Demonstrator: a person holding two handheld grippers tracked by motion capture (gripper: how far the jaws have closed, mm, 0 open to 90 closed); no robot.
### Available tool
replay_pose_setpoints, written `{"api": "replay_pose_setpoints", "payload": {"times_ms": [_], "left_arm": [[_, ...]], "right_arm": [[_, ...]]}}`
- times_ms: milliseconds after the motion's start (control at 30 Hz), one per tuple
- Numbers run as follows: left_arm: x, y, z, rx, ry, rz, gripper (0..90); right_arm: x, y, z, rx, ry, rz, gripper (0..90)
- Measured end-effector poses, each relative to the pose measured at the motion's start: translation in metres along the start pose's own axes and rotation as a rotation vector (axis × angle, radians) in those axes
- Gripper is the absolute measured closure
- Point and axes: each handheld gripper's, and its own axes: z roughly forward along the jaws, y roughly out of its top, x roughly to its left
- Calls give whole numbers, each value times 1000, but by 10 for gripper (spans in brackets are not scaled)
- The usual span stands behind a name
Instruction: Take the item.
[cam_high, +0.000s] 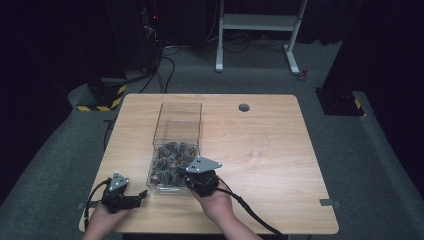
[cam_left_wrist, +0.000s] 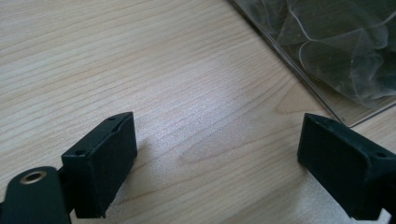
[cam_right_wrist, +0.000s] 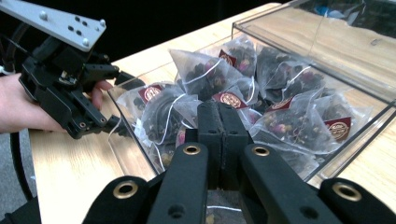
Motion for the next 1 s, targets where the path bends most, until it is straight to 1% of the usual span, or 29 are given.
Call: {"api": "replay_pose_setpoints", "payload": {"times_ms": [133, 300, 533, 700, 900, 933, 1000], "left_arm": [[0, 0, 0, 0, -1, 1, 122], [0, 0, 0, 0, 0, 0, 122], [0, 0, 0, 0, 0, 0, 122], [0, 0, 0, 0, 0, 0, 122], [0, 0, 0, 1, -1, 1, 122], [0, 0, 0, 1, -1, 1, 122], [0, 0, 0, 0, 0, 0, 122]], "right_arm": [[-2, 2, -5, -25, 0, 12, 900], [-3, 4, -10, -41, -6, 17, 900], [-4, 6, -17, -58, -13, 8, 900], [-6, 7, -22, -67, -21, 11, 900], [-11, 8, -28, -74, -37, 13, 900], [-14, 9, -31, -80, -46, 14, 900], [-17, 9, -33, -81, -53, 19, 900]]}}
